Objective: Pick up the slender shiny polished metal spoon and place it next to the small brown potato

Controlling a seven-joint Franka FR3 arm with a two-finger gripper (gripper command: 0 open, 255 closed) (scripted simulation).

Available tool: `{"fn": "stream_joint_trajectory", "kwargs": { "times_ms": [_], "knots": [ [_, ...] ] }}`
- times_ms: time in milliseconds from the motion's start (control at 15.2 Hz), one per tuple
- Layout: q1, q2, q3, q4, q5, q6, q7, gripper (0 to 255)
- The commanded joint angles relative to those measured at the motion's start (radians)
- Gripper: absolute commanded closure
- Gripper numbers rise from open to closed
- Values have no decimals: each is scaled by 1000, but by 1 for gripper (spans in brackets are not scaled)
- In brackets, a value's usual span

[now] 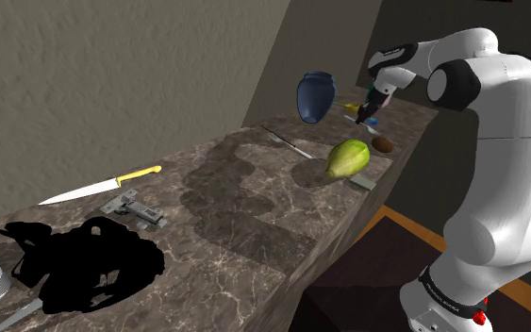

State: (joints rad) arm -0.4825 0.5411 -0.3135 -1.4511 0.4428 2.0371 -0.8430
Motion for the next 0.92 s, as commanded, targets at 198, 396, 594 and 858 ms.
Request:
{"fn": "stream_joint_trajectory", "kwargs": {
  "times_ms": [198, 396, 594, 858],
  "knots": [
    [0, 23, 7, -31, 15, 51, -18, 255],
    [-2, 38, 12, -48, 24, 81, -30, 255],
    [-2, 42, 14, -51, 27, 89, -33, 255],
    [-2, 42, 14, -51, 27, 89, -33, 255]
  ]
}}
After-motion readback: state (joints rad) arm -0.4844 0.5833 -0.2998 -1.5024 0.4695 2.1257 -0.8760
